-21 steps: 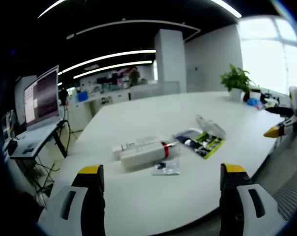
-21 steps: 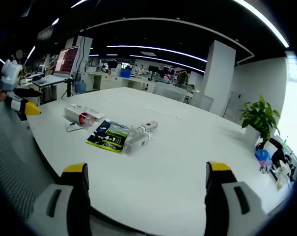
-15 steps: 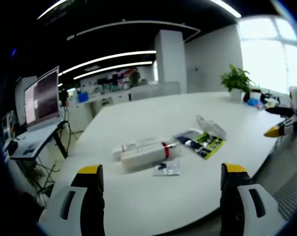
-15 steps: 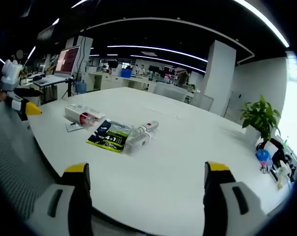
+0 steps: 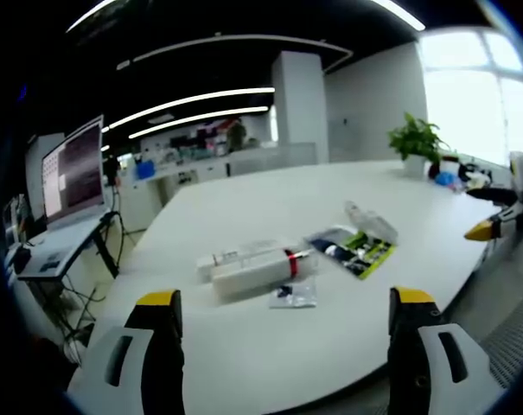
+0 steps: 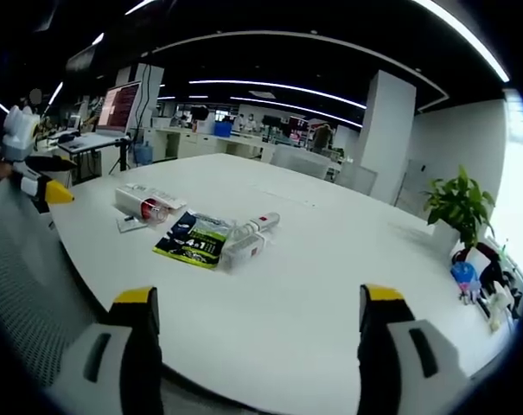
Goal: Arrange the skincare products in the storage area until every visible bottle or jar stands upright without overlapping.
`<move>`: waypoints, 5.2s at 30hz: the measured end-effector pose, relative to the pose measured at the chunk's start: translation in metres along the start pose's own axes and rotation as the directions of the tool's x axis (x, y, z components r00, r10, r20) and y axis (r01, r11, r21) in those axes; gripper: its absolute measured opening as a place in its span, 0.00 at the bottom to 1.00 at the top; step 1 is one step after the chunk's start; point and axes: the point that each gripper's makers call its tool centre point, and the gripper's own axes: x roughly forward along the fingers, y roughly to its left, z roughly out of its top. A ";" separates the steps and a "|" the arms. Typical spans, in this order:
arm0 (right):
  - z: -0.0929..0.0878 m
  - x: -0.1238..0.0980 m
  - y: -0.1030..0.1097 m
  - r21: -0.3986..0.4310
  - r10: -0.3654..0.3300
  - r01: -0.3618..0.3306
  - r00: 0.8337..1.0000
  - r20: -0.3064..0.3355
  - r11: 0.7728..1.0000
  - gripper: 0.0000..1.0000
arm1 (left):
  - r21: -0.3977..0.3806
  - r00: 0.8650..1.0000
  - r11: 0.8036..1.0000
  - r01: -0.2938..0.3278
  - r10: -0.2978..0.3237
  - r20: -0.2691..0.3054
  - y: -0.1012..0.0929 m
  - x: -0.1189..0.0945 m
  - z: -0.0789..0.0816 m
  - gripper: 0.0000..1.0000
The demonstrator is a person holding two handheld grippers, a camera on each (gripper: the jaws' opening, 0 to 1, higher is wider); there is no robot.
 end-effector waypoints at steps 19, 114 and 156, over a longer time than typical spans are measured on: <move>-0.001 0.000 -0.001 0.007 -0.003 0.003 1.000 -0.002 1.000 0.99 | 0.002 1.000 1.000 0.008 -0.008 0.003 -0.001 0.000 0.000 0.97; -0.002 -0.002 -0.004 -0.011 -0.012 0.012 1.000 -0.010 1.000 1.00 | 0.407 0.902 0.827 0.387 -0.248 -0.354 0.020 0.080 0.029 0.94; -0.006 -0.001 -0.001 -0.012 0.015 -0.015 0.999 -0.032 1.000 0.99 | 0.407 0.589 0.484 0.774 -0.316 -0.744 0.000 0.143 -0.026 0.41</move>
